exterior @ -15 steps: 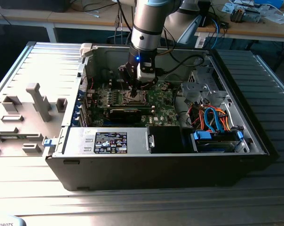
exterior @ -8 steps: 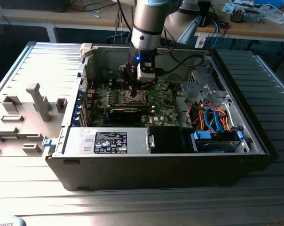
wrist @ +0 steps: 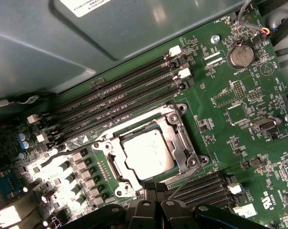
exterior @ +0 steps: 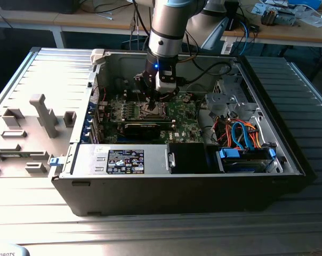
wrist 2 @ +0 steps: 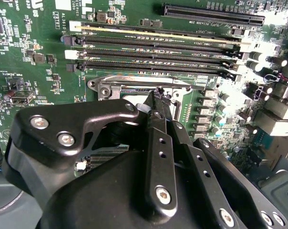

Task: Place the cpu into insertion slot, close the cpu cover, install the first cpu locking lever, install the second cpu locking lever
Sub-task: 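Install the first cpu locking lever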

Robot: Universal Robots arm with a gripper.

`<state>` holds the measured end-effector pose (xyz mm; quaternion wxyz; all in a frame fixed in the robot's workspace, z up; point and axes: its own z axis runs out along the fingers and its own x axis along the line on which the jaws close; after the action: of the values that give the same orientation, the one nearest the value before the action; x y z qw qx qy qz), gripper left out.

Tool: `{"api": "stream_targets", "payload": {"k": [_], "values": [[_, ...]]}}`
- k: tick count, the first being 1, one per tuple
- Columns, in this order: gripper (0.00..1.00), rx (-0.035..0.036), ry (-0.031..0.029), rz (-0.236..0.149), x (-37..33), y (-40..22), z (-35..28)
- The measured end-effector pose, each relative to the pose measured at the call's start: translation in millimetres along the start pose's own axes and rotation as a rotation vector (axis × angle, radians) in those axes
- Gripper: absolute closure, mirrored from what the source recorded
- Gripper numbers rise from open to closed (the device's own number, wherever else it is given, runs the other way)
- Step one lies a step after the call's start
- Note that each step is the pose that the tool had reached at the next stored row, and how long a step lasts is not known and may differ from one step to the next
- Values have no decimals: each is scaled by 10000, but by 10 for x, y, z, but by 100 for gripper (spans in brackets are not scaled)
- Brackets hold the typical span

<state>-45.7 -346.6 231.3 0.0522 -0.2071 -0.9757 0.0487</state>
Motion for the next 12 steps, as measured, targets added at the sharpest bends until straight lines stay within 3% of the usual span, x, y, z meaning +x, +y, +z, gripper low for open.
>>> {"api": "stream_targets", "payload": {"k": [12], "values": [[89, 5, -7, -61, 0, 0, 0]]}}
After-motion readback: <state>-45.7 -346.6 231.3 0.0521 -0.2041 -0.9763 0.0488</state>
